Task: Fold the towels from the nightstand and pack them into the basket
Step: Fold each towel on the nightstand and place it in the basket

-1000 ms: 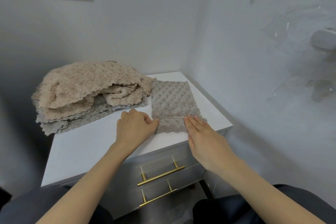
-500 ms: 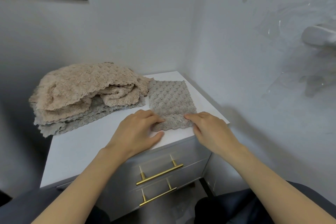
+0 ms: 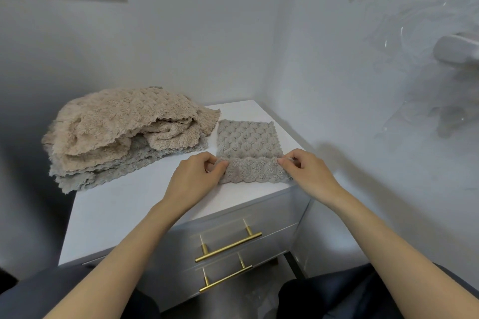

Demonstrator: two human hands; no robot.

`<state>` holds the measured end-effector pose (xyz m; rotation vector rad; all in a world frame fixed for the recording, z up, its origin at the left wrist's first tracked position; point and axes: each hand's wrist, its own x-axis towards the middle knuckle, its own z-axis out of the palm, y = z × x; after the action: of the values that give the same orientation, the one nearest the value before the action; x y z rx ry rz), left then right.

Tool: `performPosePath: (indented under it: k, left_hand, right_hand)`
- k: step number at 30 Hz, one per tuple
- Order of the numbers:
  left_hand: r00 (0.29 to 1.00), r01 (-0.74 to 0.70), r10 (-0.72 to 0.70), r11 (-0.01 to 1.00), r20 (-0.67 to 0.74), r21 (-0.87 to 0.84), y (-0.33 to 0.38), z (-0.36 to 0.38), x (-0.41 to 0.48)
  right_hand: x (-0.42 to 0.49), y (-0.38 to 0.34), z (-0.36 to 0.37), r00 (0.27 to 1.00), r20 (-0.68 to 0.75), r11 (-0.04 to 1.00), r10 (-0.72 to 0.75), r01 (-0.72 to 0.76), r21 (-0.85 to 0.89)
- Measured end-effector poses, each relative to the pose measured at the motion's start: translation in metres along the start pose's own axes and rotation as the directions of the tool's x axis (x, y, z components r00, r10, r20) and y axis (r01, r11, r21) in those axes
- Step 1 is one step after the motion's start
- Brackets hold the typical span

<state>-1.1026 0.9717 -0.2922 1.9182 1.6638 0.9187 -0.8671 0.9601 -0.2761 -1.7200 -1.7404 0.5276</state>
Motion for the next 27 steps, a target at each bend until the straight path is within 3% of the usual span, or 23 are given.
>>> performPosePath:
  k: [6,8,11,14,19,27]
  left_hand:
    - [0.997,0.049,-0.047,0.998,-0.064,0.028,0.004,0.005,0.004]
    - [0.997,0.051,-0.049,0.998,-0.059,0.034,0.004,0.006,0.006]
    - [0.997,0.064,-0.063,0.998,-0.037,0.011,0.004,0.005,0.008]
    - [0.997,0.061,-0.060,0.998,-0.038,0.011,0.004,0.005,0.009]
    - [0.997,0.064,-0.063,0.998,-0.037,0.020,0.005,0.005,0.009]
    - [0.998,0.020,-0.012,0.992,-0.063,0.122,0.006,0.004,0.007]
  right_hand:
    - [0.000,0.002,0.011,0.992,-0.126,0.997,-0.003,-0.007,-0.079]
    - [-0.004,-0.003,0.011,0.974,-0.206,0.975,-0.097,0.052,-0.214]
    - [-0.013,-0.021,0.015,0.892,-0.263,0.884,-0.366,0.245,-0.399]
    - [-0.030,-0.040,0.032,0.844,-0.141,0.805,-0.517,0.424,-0.415]
    - [-0.037,-0.044,0.057,0.869,0.171,0.728,-0.464,0.485,-0.484]
    - [-0.038,-0.029,0.052,0.901,0.190,0.717,-0.391,0.428,-0.551]
